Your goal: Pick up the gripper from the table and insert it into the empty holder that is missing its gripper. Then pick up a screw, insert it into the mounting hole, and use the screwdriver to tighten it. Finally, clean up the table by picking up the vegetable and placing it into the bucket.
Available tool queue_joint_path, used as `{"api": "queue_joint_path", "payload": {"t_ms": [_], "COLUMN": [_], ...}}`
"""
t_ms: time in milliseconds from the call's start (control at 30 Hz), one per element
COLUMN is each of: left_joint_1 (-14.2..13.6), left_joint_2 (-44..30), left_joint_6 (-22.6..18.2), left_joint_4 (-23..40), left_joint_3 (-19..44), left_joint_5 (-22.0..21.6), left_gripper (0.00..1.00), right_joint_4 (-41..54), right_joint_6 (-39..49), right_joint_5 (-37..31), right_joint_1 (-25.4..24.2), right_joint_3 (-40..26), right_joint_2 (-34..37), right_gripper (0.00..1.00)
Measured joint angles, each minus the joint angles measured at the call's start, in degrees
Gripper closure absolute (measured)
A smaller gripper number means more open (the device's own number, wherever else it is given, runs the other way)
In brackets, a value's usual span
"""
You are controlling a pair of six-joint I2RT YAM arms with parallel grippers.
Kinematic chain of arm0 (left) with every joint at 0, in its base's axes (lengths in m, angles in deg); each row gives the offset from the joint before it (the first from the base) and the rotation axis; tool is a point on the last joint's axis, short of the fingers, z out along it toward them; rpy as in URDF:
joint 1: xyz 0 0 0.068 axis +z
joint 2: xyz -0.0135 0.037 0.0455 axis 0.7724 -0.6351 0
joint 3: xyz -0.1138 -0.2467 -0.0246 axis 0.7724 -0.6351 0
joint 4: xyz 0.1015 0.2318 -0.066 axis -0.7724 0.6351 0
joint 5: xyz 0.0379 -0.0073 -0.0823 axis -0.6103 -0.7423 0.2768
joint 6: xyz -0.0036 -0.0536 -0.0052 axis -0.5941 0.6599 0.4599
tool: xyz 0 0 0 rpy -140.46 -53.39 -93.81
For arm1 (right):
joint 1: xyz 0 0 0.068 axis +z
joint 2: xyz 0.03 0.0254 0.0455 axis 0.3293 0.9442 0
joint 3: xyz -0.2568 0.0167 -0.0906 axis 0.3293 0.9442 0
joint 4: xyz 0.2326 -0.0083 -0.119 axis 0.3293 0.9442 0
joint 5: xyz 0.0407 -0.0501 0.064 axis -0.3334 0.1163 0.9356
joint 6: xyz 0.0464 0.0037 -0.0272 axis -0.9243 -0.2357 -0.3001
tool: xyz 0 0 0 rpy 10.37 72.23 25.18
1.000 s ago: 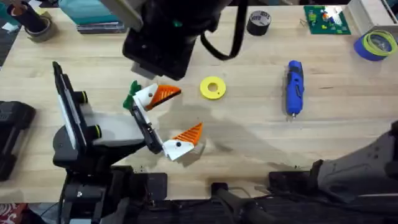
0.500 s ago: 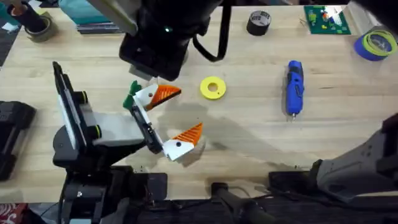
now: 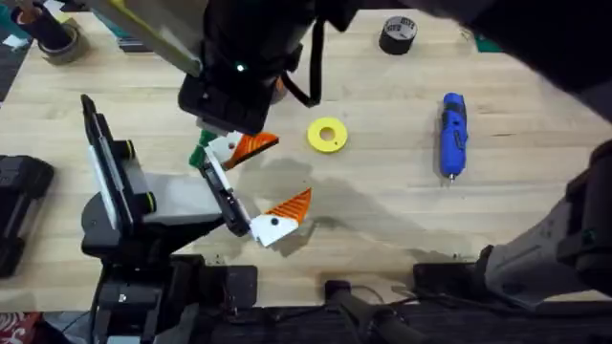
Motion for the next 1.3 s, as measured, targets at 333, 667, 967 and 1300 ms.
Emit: {"api": "queue_joint_path", "payload": {"t_ms": [333, 667, 967, 1300], "left_joint_1": [0.0, 0.0, 0.0, 0.0], "left_joint_2": [0.0, 0.0, 0.0, 0.0], "left_joint_6": [0.0, 0.0, 0.0, 0.0], "left_joint_4": [0.0, 0.0, 0.0, 0.0], "left_joint_3": [0.0, 0.0, 0.0, 0.0], "left_joint_5": [0.0, 0.0, 0.0, 0.0], "left_gripper": [0.015, 0.015, 0.015, 0.015], "right_joint_4": [0.82, 2.77, 2.99, 2.44], "right_joint_6": [0.42, 0.6, 0.6, 0.6], "right_joint_5": [0.0, -0.02, -0.1, -0.11], "right_joint_1": [0.26, 0.8, 0.86, 0.86], "right_joint_3": [0.0, 0.0, 0.0, 0.41], "right_joint_2": [0.97, 1.08, 2.13, 2.8], "right_gripper": [0.996, 0.996, 0.996, 0.996]}}
